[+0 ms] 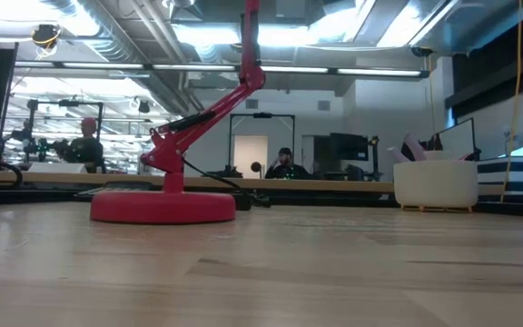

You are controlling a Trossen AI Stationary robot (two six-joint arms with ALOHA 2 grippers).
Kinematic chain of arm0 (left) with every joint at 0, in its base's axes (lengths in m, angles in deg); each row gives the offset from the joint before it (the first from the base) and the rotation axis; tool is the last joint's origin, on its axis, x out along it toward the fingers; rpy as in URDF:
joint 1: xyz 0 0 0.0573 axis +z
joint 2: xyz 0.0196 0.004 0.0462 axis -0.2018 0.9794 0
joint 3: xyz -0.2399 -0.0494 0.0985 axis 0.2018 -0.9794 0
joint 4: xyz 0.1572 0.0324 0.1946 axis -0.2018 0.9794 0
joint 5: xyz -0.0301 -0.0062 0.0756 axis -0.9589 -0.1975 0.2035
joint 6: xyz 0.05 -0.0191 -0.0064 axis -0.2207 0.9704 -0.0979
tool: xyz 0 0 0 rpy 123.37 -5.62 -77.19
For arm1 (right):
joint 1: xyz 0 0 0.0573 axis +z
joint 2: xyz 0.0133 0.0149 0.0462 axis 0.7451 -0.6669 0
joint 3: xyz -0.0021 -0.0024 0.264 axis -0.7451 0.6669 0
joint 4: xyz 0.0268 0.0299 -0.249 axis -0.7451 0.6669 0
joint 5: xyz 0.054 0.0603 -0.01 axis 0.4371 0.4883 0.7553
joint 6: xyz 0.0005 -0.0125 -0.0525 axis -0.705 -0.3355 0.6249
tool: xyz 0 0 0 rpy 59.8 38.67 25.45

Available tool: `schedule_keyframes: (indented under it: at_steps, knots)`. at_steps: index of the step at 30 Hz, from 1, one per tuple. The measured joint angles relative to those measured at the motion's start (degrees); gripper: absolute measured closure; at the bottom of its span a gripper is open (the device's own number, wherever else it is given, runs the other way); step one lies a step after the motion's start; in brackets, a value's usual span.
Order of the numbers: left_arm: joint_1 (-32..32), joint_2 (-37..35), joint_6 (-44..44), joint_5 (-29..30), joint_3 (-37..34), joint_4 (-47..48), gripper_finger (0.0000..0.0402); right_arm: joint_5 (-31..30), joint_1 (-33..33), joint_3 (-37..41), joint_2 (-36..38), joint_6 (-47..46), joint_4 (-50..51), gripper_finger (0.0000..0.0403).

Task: Screw lightbulb
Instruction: Insert the light bulb into the lamp

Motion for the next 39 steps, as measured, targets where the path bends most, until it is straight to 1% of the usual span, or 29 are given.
schedule_keyframes:
  at_steps: [2, 4, 7, 9, 11, 12, 16, 19, 21, 23, 26, 29, 33, 35, 37, 39]
  knots:
    - [-1.2, -1.7, -4.2, 0.1, 0.0, 0.8, 0.0161, -1.4, 1.0, -0.7, 0.0, 0.4, 0.0, 0.0138]
    - [-2.8, -3.6, -8.2, 1.5, 0.0, 3.7, 0.0158, -3.1, 1.9, -1.7, 0.0, 0.6, 0.1, 0.0138]
    - [-5.6, -8.0, -13.2, 6.8, -0.1, 10.6, 0.0156, -6.3, 2.4, -3.5, 0.0, 0.7, 1.9, 0.0138]
    - [-7.7, -11.9, -15.8, 11.9, -0.1, 16.4, 0.0156, -8.4, 2.4, -4.7, 0.0, 0.5, 4.5, 0.0137]
    - [-9.1, -16.4, -15.7, 16.0, -0.1, 23.8, 0.0156, -9.7, 2.3, -6.1, -0.1, 0.0, 7.3, 0.0137]
    - [-9.7, -19.0, -14.1, 17.2, -0.1, 28.4, 0.0156, -9.9, 2.3, -6.7, -0.1, -0.5, 8.7, 0.0137]
    - [-10.4, -30.0, -3.5, 17.8, -0.1, 48.6, 0.0153, -10.4, 2.3, -9.2, -0.1, -2.4, 13.9, 0.0137]
    - [-10.1, -37.1, 3.1, 16.8, -0.1, 60.7, 0.0137, -11.5, 2.3, -10.4, 0.0, -3.3, 16.2, 0.0137]
    - [-9.4, -41.0, 5.2, 14.7, -0.1, 65.3, 0.0119, -11.7, 2.3, -10.4, 0.5, -3.4, 17.4, 0.0137]
    - [-9.0, -44.4, 4.9, 12.5, 0.0, 67.0, 0.01, -12.5, 2.2, -10.4, 1.4, -3.4, 18.2, 0.0137]
    - [-9.1, -46.6, -0.5, 11.5, 2.0, 67.9, 0.008, -14.5, 1.8, -10.4, 3.8, -3.5, 20.1, 0.0137]
    - [-9.0, -46.2, -4.4, 11.3, 8.0, 75.8, 0.0075, -16.3, 1.7, -10.4, 6.5, -3.5, 22.0, 0.0137]
    - [-6.1, -43.1, -6.0, 11.6, 20.7, 91.2, 0.0076, -17.4, 1.7, -10.4, 10.4, -5.6, 24.7, 0.0136]
    - [-4.1, -40.8, -4.5, 11.1, 28.2, 100.2, 0.0076, -17.3, 1.7, -10.4, 11.7, -7.3, 26.4, 0.0136]
    - [-1.5, -38.1, -2.0, 8.7, 36.1, 108.6, 0.0076, -17.3, 1.6, -10.4, 12.6, -9.0, 28.1, 0.0136]
    - [1.7, -35.4, -1.1, 6.2, 44.0, 114.7, 0.0076, -17.2, 1.1, -10.4, 13.1, -10.3, 29.5, 0.0136]
